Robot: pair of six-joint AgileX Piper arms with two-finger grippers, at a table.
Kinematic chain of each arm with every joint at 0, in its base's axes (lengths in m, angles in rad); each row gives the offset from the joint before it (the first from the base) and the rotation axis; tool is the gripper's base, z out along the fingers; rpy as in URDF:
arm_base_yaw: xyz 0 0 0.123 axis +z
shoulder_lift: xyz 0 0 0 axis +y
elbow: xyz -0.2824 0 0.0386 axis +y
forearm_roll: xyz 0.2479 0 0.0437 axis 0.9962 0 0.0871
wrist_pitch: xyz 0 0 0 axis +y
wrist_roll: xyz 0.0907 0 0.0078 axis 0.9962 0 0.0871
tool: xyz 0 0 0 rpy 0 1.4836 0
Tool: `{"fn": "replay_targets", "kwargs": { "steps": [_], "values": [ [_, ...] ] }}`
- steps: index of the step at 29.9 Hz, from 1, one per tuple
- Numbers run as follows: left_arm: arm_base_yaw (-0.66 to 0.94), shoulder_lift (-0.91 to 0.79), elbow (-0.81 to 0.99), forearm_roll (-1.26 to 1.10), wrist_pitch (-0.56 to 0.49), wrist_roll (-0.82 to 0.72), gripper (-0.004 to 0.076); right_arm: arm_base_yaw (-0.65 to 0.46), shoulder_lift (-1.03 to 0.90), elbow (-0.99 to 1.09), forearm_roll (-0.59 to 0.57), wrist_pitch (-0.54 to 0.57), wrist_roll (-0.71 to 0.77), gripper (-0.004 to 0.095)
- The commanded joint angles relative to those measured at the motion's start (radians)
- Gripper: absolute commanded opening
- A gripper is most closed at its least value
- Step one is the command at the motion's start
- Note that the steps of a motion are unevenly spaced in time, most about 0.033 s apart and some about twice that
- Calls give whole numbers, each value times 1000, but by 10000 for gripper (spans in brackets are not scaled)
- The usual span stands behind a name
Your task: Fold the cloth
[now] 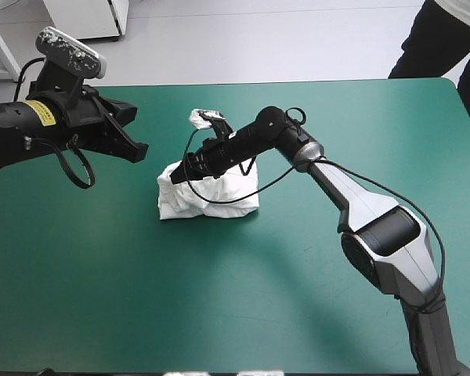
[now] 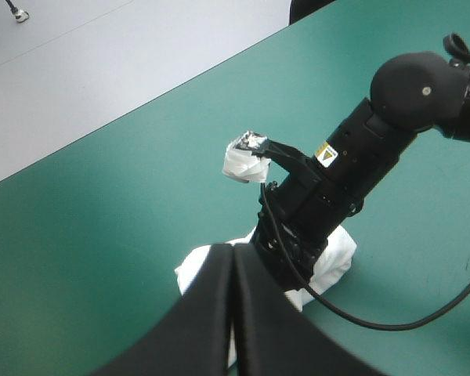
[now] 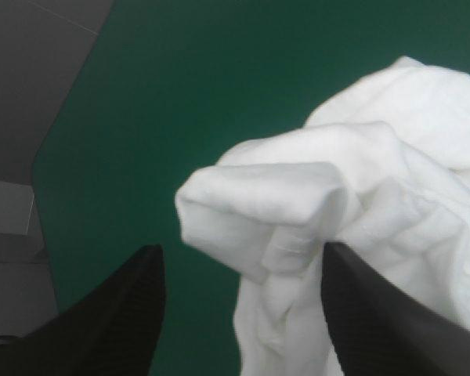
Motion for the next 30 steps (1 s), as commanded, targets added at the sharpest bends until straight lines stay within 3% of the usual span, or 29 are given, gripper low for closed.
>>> {"fn": "replay_targets", "kwargs": {
  "steps": [1,4,8,17,23,30],
  "values": [
    [-2,-25,-24,-1,-3,-4,-10,-1,-70,-134,15,94,12,572],
    [-2,-30,-24,-1,4,-4,-10,-8,-70,-254,-132,198,96,563],
    [-2,-63,-24,-1,4,-3,-10,-38,-103,-344,-375,198,234,563],
    [-2,-139,-24,-7,8,-6,-10,-147,-301,-203,-688,198,361,563],
    [-2,-145,-22,-11,8,-14,-10,-196,-408,108,-666,198,343,563],
    [-2,-143,-22,-18,2,-14,-10,-198,-332,264,-503,88,233,564]
  ]
}}
